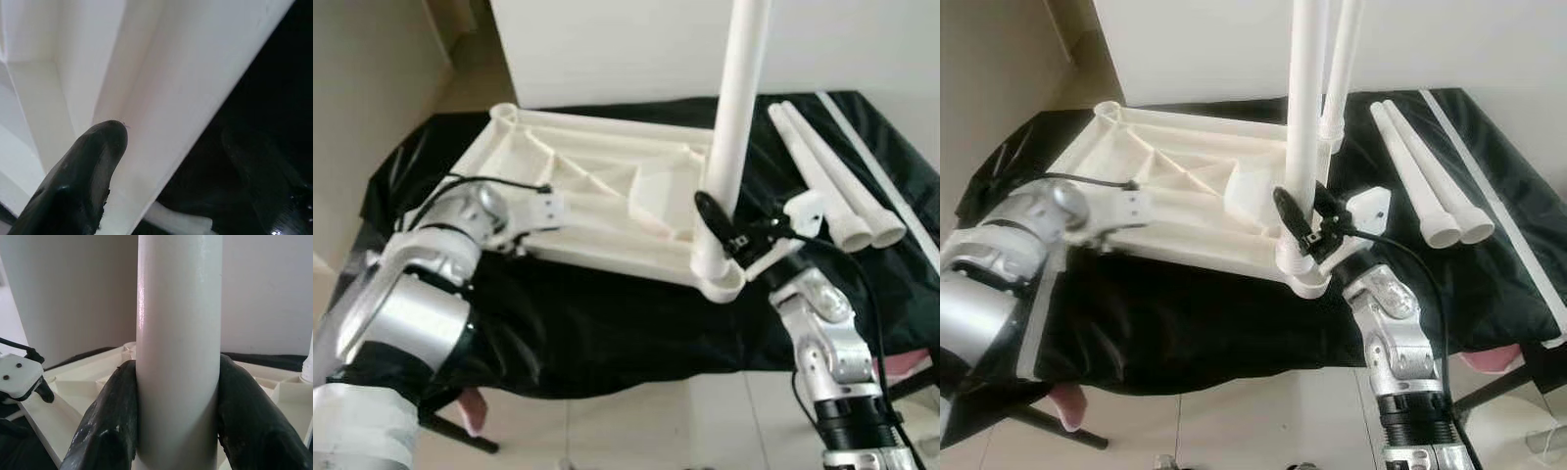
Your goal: Building children table
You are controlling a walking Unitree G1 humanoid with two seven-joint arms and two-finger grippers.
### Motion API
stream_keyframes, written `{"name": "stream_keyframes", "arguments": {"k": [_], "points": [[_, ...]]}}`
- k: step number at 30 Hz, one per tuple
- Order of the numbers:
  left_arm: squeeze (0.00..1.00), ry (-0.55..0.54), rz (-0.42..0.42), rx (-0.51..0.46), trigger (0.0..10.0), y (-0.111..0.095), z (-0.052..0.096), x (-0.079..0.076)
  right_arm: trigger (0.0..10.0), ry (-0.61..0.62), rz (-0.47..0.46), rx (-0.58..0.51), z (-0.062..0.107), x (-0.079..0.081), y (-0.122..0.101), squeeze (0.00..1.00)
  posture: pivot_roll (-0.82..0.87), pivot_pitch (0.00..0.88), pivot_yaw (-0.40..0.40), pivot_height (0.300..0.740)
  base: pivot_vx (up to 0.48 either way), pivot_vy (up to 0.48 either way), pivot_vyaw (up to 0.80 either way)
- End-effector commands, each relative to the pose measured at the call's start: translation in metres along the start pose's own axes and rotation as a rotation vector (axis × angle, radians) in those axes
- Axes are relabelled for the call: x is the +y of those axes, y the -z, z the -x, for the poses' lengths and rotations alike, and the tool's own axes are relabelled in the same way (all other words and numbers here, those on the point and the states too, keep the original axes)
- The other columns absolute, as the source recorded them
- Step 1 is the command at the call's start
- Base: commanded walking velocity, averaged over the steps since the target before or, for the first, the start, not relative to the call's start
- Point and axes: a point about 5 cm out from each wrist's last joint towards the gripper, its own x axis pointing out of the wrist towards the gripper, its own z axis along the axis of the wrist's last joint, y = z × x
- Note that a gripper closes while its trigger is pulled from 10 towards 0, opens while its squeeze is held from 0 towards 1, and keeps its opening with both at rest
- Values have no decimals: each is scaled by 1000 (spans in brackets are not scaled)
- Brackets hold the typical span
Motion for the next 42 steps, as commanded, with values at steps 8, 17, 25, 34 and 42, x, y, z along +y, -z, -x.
{"name": "stream_keyframes", "arguments": {"k": [8, 17, 25, 34, 42], "points": [[0, -428, 440, -574, 10000, -49, 2, 16, 10000, 127, 81, -4, 17, -13, 1, 0, -69, 113, 27, 740, 0, 0, 0], [0, -101, 480, -902, 10000, -87, 10, -12, 10000, 200, 121, 2, 26, -17, 4, 0, -68, 116, 28, 740, 0, 0, 0], [0, 123, 461, -1138, 10000, -109, 35, -54, 10000, 304, 132, -34, 25, -29, 3, 0, -53, 112, 26, 740, 0, 0, 0], [0, 210, 508, -1150, 10000, -112, 42, -90, 10000, 272, 137, -26, 15, -25, 16, 0, -32, 121, 31, 740, 0, 0, 0], [0, 213, 566, -1140, 10000, -112, 50, -97, 10000, 257, 114, -7, 13, -21, 28, 0, -27, 122, 30, 740, 0, 0, 0]]}}
